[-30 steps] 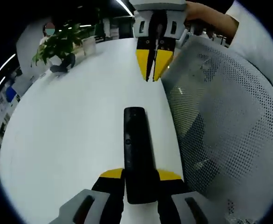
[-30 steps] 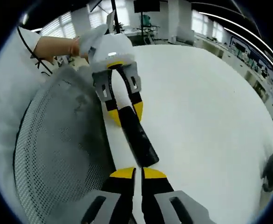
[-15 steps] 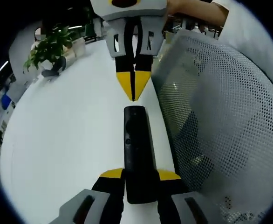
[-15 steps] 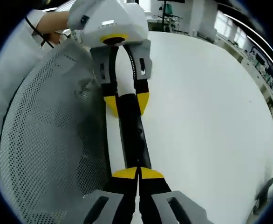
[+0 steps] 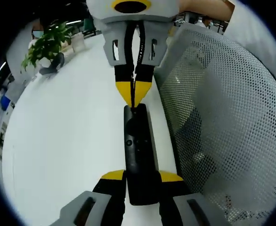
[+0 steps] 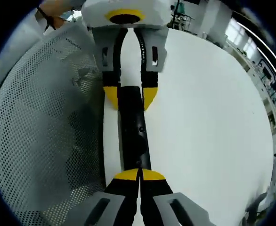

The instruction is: Press the specified remote control buttons in sequence, fully releasing each button before pressing the next.

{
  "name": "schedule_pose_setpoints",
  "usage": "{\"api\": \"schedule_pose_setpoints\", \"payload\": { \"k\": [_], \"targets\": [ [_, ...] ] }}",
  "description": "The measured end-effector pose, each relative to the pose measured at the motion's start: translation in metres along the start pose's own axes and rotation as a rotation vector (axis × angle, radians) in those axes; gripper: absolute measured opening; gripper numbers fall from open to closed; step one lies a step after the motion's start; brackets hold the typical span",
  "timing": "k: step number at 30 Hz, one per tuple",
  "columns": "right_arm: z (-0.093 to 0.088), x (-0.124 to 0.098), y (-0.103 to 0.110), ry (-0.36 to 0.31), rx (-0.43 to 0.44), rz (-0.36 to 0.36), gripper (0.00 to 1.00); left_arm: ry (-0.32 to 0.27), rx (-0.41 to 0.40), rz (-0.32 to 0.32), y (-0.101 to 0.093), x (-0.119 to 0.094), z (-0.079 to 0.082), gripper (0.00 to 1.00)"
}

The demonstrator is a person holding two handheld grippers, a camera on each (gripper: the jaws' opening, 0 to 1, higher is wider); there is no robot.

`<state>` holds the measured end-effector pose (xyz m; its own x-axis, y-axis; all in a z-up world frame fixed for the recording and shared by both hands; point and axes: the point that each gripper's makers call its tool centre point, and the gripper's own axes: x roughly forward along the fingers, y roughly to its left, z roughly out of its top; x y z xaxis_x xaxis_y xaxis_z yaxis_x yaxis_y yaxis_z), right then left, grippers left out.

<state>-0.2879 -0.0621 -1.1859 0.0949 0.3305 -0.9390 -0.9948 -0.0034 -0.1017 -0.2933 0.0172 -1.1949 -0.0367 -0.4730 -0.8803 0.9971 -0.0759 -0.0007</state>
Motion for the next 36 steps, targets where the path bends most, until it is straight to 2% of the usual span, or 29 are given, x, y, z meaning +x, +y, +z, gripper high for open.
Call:
{"api": "schedule_pose_setpoints", "payload": {
  "k": [4,5,7,9,11,12,14,15,16,18,21,26,30,33,36],
  "targets": [
    [0.001,0.001,0.0,0.007,0.024,-0.045,0.0,0.036,0.009,0.01,-0.001,0.0,0.0,0.24],
    [0.001,0.001,-0.001,0.009,0.054,-0.068,0.0,0.049,0.009,0.011,-0.001,0.001,0.0,0.24],
    [0.001,0.001,0.0,-0.001,0.044,-0.086,0.0,0.069,0.014,0.007,-0.001,0.001,0.0,0.24],
    [0.001,0.001,-0.001,-0.042,0.081,-0.099,0.0,0.083,0.011,0.005,-0.001,0.001,0.001,0.24],
    [0.002,0.0,-0.002,-0.113,0.146,-0.084,0.0,0.102,0.004,0.007,-0.001,0.001,0.0,0.24],
    [0.002,-0.001,-0.002,-0.157,0.216,-0.067,0.0,0.111,0.0,0.009,-0.001,0.001,0.0,0.24],
    [0.004,-0.004,-0.001,-0.21,0.303,-0.034,0.0,0.129,-0.003,0.013,-0.001,0.002,0.0,0.24],
    [0.013,-0.006,0.003,-0.265,0.322,0.003,0.0,0.138,-0.004,0.014,-0.001,0.002,0.0,0.24],
    [0.016,-0.007,0.004,-0.281,0.315,0.005,0.0,0.143,-0.007,0.015,-0.001,0.001,0.0,0.24],
    [0.016,-0.006,0.003,-0.261,0.278,-0.011,0.0,0.15,-0.01,0.016,-0.001,0.001,0.0,0.24],
    [0.012,0.001,0.006,-0.193,0.2,-0.003,0.0,0.153,-0.012,0.017,-0.001,0.001,-0.001,0.24],
    [0.013,0.002,0.005,-0.156,0.117,-0.024,0.0,0.14,-0.006,0.02,-0.002,0.001,-0.002,0.23],
    [0.013,0.003,0.004,-0.14,0.107,-0.018,0.0,0.126,0.004,0.014,-0.002,0.0,-0.002,0.24],
    [0.013,0.004,0.003,-0.097,0.078,0.017,0.0,0.121,0.014,0.013,-0.002,0.001,-0.002,0.24],
    [0.014,0.004,0.003,-0.088,0.097,0.034,0.0,0.112,0.015,0.013,-0.002,0.0,-0.002,0.24]
  ]
}}
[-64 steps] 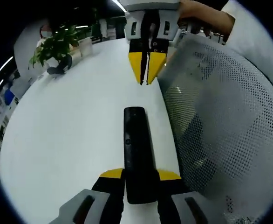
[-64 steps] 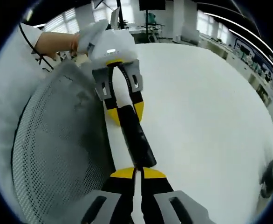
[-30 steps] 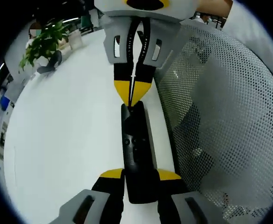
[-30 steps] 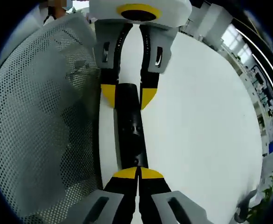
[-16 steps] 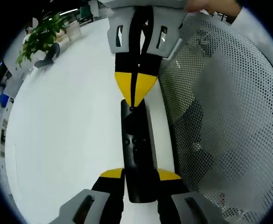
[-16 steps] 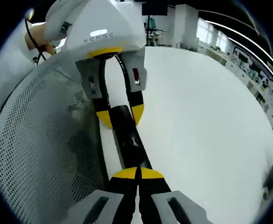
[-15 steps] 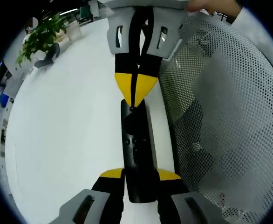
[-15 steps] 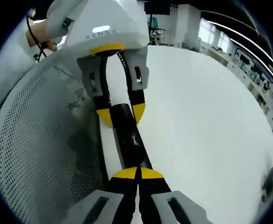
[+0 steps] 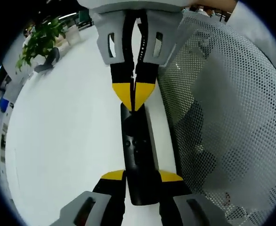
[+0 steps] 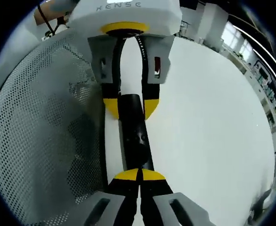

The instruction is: Press the specified remote control buttons in sequence, fully releasing each button before pressing the next.

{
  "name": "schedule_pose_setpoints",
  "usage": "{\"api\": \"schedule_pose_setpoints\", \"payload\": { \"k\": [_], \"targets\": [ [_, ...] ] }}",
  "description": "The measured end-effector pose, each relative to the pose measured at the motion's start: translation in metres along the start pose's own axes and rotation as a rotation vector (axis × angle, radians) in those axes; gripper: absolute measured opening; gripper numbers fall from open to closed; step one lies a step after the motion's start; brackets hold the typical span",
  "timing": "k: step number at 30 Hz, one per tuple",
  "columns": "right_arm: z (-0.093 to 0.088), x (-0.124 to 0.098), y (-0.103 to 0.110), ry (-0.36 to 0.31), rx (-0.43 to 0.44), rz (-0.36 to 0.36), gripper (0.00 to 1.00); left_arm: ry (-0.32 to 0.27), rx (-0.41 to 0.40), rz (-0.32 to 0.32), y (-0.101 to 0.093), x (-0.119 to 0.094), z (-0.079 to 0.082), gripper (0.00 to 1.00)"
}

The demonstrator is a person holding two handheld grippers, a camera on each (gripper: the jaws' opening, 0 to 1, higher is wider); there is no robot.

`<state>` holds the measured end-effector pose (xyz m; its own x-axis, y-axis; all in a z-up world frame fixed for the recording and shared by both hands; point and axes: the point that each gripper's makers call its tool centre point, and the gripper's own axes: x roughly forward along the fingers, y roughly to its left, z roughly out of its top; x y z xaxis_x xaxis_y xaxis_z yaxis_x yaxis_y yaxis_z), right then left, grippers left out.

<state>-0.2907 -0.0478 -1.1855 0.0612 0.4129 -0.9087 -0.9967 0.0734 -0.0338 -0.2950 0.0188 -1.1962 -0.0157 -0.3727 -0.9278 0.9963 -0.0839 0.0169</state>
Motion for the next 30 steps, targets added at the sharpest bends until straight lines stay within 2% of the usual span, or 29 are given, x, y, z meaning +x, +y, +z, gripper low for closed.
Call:
{"api": "schedule_pose_setpoints", "payload": {
  "k": [2,5,6,11,14,16,18,23,26,28,30],
  "targets": [
    [-0.001,-0.001,0.001,-0.051,0.033,0.002,0.0,-0.001,-0.007,0.004,0.0,0.0,0.0,0.24],
    [0.0,-0.004,0.001,-0.144,0.171,0.007,0.0,0.014,-0.015,0.013,0.0,0.0,0.0,0.24],
    [-0.001,-0.004,0.0,-0.156,0.178,0.005,0.0,0.018,-0.015,0.013,0.0,0.0,0.0,0.24],
    [0.006,-0.002,-0.003,-0.176,0.108,-0.023,0.0,0.005,-0.017,0.003,0.001,0.0,0.0,0.23],
    [0.011,0.001,-0.002,-0.178,0.074,-0.01,0.0,-0.003,-0.021,0.006,0.001,0.0,0.0,0.23],
    [0.012,0.006,-0.002,-0.157,0.035,-0.007,0.0,-0.003,-0.022,0.007,0.001,0.0,0.0,0.23],
    [0.006,0.009,-0.002,-0.109,-0.005,-0.01,0.0,-0.004,-0.022,0.006,0.001,0.0,0.0,0.23],
    [0.011,0.011,-0.001,-0.071,-0.192,-0.016,0.0,-0.021,-0.019,0.004,0.001,-0.001,-0.001,0.23],
    [0.011,0.011,0.0,-0.068,-0.192,-0.019,0.0,-0.048,-0.026,0.007,0.001,-0.001,-0.001,0.23],
    [0.012,0.011,0.0,-0.082,-0.155,-0.02,0.0,-0.068,-0.034,0.007,0.001,-0.001,-0.001,0.23],
    [0.012,0.011,-0.001,-0.128,-0.055,-0.015,0.0,-0.078,-0.037,0.007,0.001,-0.001,-0.001,0.23]
  ]
}}
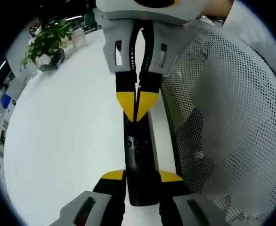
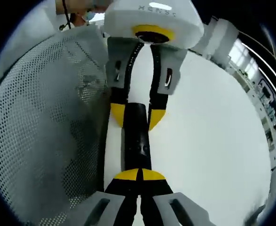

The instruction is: Press the specified remote control buttons in sequence, fully releasing each button before pressing the next.

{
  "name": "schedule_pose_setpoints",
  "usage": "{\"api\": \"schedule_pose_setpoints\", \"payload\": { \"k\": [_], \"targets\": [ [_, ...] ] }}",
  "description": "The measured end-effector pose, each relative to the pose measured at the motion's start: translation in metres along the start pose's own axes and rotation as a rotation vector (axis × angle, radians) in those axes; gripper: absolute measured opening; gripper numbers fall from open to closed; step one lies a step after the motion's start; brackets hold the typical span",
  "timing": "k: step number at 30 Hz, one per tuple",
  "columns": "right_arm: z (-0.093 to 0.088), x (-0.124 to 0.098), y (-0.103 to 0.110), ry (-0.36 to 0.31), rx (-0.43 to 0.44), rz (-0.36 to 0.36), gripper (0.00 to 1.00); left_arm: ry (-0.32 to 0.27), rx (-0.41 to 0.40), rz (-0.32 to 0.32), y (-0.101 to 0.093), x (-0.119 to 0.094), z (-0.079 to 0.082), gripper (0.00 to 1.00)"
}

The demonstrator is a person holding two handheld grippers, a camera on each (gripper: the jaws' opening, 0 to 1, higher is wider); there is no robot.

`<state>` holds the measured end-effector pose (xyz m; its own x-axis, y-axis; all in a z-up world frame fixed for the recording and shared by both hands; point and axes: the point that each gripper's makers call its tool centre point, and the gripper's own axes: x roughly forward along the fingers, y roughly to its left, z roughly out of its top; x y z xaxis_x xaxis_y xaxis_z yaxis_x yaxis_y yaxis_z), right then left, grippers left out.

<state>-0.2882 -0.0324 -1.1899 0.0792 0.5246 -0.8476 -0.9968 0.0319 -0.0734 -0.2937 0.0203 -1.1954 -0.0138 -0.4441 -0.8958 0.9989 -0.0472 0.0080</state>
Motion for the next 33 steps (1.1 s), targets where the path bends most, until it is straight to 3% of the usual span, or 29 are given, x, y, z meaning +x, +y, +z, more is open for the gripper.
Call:
{"api": "schedule_pose_setpoints", "payload": {
  "k": [4,16,27,33],
  "targets": [
    [0.0011,-0.0039,-0.0004,-0.098,0.071,-0.016,0.0,-0.013,-0.002,0.0,-0.0005,0.0003,0.0009,0.23],
    [0.0069,-0.0068,0.0005,-0.117,0.069,0.007,0.08,-0.042,-0.02,0.011,-0.0012,-0.0002,0.0006,0.23],
    [0.006,-0.0013,0.0043,-0.049,-0.095,0.078,0.06,-0.08,-0.031,0.018,-0.0009,-0.0012,0.0004,0.23],
    [0.0067,0.0,0.0068,0.106,-0.173,0.14,0.06,-0.105,-0.046,0.02,-0.0014,-0.0012,0.0008,0.23]
  ]
}}
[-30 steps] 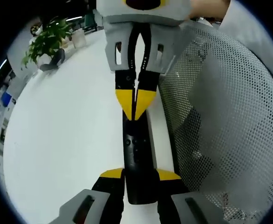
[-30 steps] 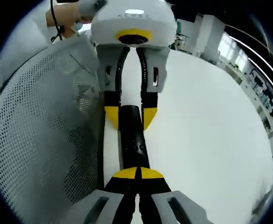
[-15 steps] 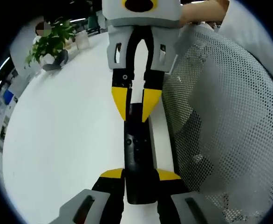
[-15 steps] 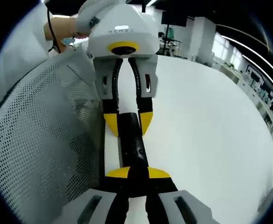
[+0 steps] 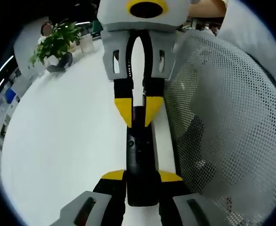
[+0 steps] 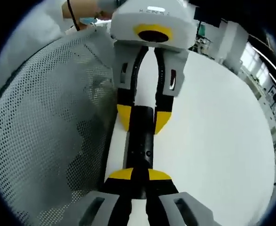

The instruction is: Press the specified remote control buttons in sequence, fully releasing each button before pressing the next.

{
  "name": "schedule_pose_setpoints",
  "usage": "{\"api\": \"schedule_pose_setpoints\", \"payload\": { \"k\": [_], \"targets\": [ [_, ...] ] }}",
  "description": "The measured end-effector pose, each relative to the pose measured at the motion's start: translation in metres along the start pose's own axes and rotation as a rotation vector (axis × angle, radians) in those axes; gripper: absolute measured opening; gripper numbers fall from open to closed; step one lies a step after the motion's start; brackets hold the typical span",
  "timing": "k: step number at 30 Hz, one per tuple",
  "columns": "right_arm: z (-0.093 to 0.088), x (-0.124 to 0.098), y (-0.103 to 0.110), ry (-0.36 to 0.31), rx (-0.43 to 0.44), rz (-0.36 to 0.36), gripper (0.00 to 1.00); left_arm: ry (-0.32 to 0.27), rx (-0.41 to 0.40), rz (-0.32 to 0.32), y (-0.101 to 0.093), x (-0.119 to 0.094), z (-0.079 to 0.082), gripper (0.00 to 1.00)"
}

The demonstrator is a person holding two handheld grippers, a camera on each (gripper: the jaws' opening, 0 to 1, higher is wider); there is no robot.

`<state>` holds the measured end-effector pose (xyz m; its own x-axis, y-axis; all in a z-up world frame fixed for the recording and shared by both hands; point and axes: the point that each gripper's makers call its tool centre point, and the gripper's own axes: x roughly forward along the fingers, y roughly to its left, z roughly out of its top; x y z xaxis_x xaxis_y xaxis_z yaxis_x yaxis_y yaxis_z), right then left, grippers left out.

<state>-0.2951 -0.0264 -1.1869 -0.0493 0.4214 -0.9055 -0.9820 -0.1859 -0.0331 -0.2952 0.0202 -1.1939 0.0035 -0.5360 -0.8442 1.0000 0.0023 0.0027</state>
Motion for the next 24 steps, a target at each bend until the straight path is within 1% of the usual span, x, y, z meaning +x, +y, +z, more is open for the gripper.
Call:
{"api": "schedule_pose_setpoints", "payload": {
  "k": [1,2,4,5,6,7,8,12,13,14,15,17,20,24],
  "targets": [
    [0.0005,0.0009,-0.0006,0.011,0.001,0.011,0.06,-0.002,-0.002,0.001,0.0,-0.0001,0.0,0.23],
    [0.0014,0.0017,-0.0021,0.02,0.026,0.023,0.06,-0.007,-0.006,0.001,0.0001,-0.0001,0.0,0.23],
    [0.0018,0.002,-0.0038,0.001,0.053,0.048,0.06,-0.013,-0.011,-0.001,0.0005,-0.0002,-0.0002,0.23],
    [0.0018,0.002,-0.0035,-0.02,0.083,0.059,0.06,-0.016,-0.013,-0.002,0.0005,-0.0002,-0.0002,0.23],
    [0.0027,0.0018,-0.0044,-0.06,0.137,0.058,0.06,-0.019,-0.015,-0.001,0.0004,-0.0002,-0.0001,0.23],
    [0.0023,0.0016,-0.0056,-0.089,0.151,0.048,0.06,-0.02,-0.016,-0.001,0.0004,-0.0002,-0.0001,0.23],
    [0.0022,0.0009,-0.0057,-0.131,0.143,0.028,0.06,-0.025,-0.021,0.002,0.0005,-0.0004,-0.0001,0.23],
    [0.0014,-0.0011,-0.005,-0.22,0.15,-0.038,0.06,-0.051,-0.035,0.012,0.0005,-0.0009,-0.0003,0.23],
    [0.0017,-0.0012,-0.0047,-0.252,0.161,-0.057,0.06,-0.061,-0.047,0.016,0.0007,-0.0011,-0.0002,0.23],
    [0.0011,-0.0015,-0.0046,-0.263,0.17,-0.063,0.06,-0.067,-0.045,0.018,0.0009,-0.0011,-0.0002,0.23],
    [0.0008,-0.0008,-0.0049,-0.288,0.203,-0.067,0.06,-0.075,-0.048,0.021,0.001,-0.0009,-0.0001,0.23],
    [0.0004,-0.001,-0.0062,-0.311,0.247,-0.058,0.06,-0.088,-0.051,0.022,0.001,-0.0011,0.0002,0.23],
    [0.0026,-0.001,-0.0055,-0.31,0.212,-0.063,0.07,-0.106,-0.055,0.023,0.0011,-0.0015,0.0003,0.23],
    [0.0039,0.0014,-0.0033,-0.266,0.111,-0.068,0.06,-0.125,-0.06,0.027,0.0011,-0.0012,0.0005,0.23]
  ]
}}
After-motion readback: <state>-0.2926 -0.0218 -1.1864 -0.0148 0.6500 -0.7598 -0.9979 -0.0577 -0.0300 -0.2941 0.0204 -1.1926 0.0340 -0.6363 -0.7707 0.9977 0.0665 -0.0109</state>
